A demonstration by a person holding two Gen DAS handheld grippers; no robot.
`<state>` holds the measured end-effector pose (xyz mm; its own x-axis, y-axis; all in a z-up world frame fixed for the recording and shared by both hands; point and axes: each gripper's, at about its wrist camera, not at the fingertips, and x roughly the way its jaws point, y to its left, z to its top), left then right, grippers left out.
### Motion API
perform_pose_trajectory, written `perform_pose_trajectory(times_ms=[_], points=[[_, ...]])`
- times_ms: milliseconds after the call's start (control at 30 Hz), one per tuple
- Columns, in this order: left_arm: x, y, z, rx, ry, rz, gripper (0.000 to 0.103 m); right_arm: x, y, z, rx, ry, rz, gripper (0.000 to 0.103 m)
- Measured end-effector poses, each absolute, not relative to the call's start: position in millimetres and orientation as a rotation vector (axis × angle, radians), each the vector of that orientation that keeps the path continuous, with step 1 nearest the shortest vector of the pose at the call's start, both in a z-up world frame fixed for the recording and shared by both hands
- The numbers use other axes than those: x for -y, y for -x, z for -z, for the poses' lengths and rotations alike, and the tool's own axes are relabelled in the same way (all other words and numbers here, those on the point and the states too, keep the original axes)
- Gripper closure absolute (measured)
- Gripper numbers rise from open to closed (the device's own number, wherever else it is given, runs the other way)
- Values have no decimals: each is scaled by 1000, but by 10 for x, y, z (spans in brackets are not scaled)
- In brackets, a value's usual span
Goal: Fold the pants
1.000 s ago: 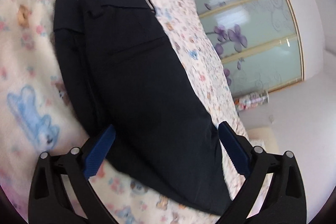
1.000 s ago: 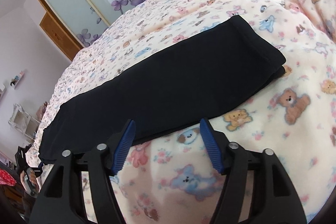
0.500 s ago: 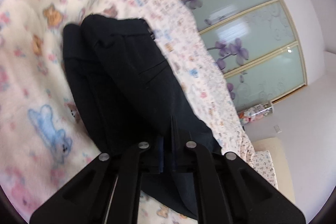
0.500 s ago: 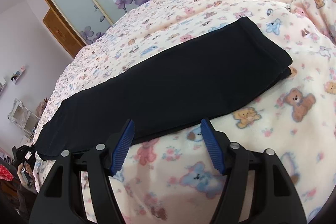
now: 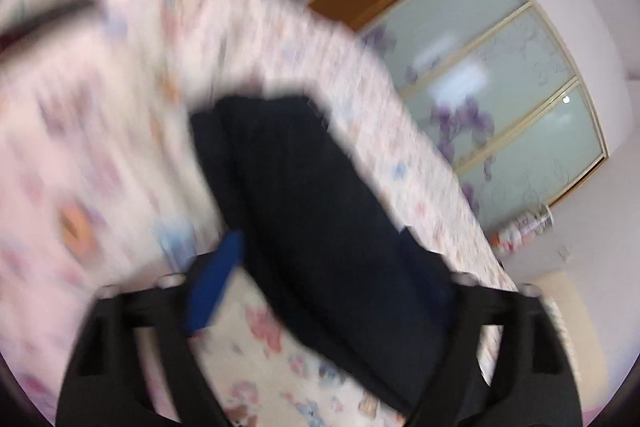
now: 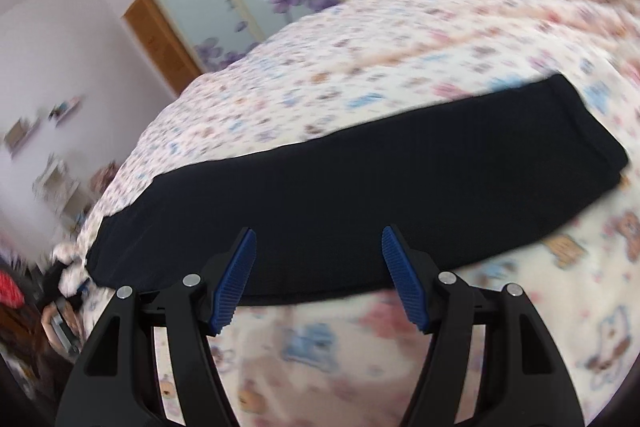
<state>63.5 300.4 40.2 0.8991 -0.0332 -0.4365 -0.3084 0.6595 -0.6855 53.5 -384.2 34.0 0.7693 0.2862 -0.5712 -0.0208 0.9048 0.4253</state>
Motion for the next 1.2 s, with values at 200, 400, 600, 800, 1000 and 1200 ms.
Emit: perform_pose_trajectory(times_ms=[200,400,600,800,1000,1200], points=[[-2820,-1081,-771,-447,688,-53,5,3057,-858,-397,-716,-253,-307,36],[-2886,-1549,-273,-688,717,-164,6,2893,-1107,-18,-915,-224,-233,27],[-2875,-1420,-77,-645,649,-154,7,2834,-1028,75,-912,-164,-223,28],[-2750,-994,-255,-550,705,-60,2,3728,-561,-289,-695,-539,-153,28],[-2307,-675,-203,-449,548,-24,2,5225,77,-258,-516,-946,211,28],[-2315,-777,-84,-505,556,-6,2,5797,90,51,-573,-1144,310,34]])
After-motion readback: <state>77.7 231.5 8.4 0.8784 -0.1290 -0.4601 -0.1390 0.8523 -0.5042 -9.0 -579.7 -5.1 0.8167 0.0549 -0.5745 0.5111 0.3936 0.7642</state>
